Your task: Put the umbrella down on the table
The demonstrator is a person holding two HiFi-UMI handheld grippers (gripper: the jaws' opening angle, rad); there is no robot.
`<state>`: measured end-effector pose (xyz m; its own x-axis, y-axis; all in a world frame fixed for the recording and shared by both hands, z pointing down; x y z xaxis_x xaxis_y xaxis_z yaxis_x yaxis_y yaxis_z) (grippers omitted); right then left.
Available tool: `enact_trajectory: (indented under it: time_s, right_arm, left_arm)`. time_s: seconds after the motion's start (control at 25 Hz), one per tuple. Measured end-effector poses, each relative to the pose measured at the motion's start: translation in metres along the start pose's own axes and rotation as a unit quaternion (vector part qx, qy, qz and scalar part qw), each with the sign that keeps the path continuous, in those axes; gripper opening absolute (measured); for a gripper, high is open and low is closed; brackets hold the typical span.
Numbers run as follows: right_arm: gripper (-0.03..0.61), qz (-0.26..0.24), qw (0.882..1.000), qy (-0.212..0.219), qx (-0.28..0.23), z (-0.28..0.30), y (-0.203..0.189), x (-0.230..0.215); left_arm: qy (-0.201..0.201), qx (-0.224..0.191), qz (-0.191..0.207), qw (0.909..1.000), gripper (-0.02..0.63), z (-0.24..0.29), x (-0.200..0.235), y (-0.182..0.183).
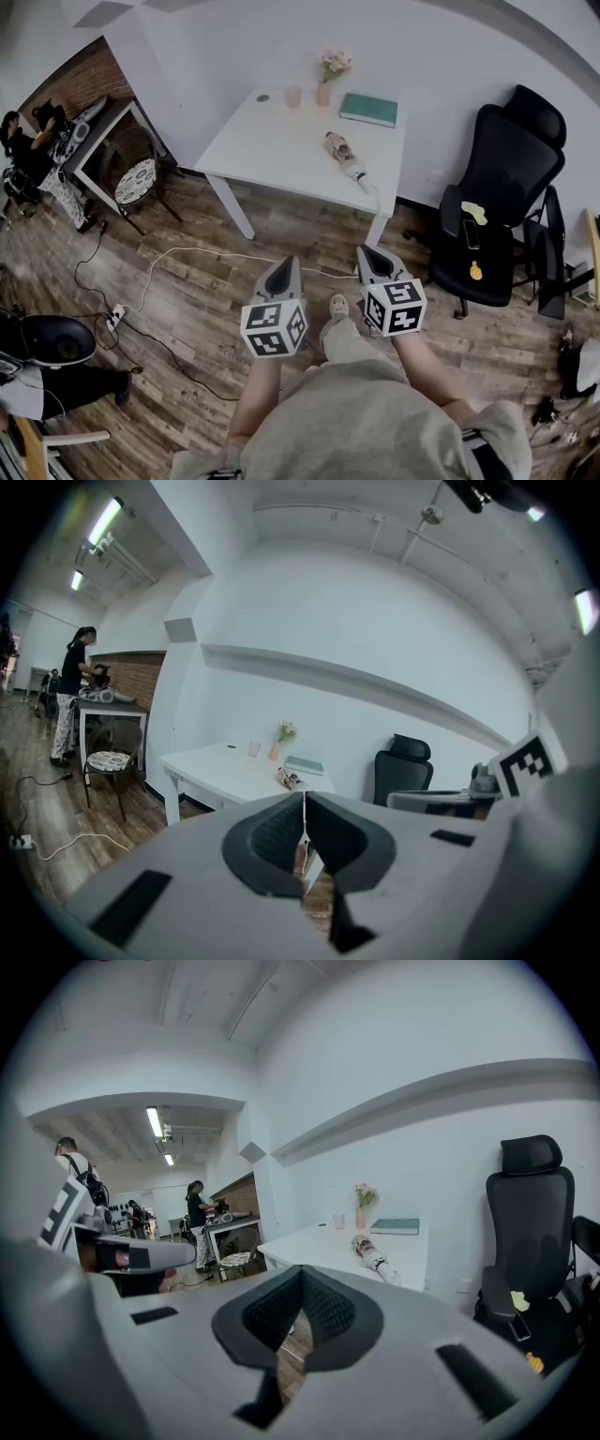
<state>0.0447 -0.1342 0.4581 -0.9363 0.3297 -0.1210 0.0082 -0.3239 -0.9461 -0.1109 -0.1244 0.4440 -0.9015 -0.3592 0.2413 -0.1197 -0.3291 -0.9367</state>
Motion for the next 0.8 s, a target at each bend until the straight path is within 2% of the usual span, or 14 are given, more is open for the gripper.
enact_trajectory:
  time_s: [0.8]
  right_arm:
    - [0.0, 0.004, 1.0, 0.006, -0.007, -0.0087, -0.0027, -0.0013]
  left_arm:
    - [-0.001, -0.005, 0.003, 1.0, 0.009, -0.0024, -0.0081, -0.0009]
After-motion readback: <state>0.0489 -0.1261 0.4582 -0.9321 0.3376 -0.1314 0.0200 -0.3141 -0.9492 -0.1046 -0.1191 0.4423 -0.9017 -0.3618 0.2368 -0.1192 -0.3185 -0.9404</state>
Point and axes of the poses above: the fingertips, and each gripper's own axes: z forward along the fingers, x to its left, y out of its top, the point moved 2 cm from there along -z, backward along the fingers, and after that the axes turned 1 degree about -y, right-handed, at the moved point
